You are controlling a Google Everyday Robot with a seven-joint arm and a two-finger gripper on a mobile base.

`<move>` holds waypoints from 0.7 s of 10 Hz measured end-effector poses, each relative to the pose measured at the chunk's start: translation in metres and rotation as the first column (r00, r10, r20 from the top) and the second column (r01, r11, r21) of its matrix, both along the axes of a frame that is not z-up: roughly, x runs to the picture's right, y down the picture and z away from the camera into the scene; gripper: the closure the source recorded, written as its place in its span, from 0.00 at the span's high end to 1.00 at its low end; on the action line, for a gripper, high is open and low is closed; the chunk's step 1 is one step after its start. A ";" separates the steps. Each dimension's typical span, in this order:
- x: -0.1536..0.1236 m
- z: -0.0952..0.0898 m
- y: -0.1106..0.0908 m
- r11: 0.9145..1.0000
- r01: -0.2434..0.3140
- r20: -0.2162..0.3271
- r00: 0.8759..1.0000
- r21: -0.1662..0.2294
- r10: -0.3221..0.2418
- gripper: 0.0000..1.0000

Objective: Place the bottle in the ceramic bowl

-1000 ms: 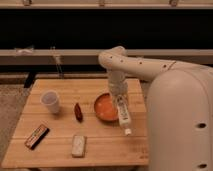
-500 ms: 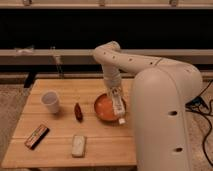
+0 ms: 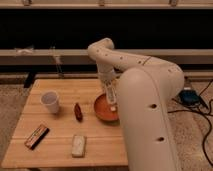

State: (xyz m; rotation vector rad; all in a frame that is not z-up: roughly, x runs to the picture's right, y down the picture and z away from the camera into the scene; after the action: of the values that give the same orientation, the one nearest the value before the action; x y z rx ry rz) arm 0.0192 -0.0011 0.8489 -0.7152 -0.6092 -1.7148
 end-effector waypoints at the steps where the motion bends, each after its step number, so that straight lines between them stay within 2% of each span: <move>1: -0.009 0.011 0.001 1.000 -0.008 0.015 1.000 0.010 0.007 0.80; 3: -0.009 0.015 0.002 0.999 -0.017 0.022 1.000 0.032 0.016 0.80; 5: -0.010 -0.001 -0.002 0.998 -0.032 0.030 0.999 0.053 0.030 0.80; 7: -0.010 -0.021 0.002 0.996 -0.046 0.033 0.999 0.076 0.044 0.80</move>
State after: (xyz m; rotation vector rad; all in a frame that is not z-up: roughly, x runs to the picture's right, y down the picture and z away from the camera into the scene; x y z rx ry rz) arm 0.0095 0.0013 0.8281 -0.6173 -0.5732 -1.7012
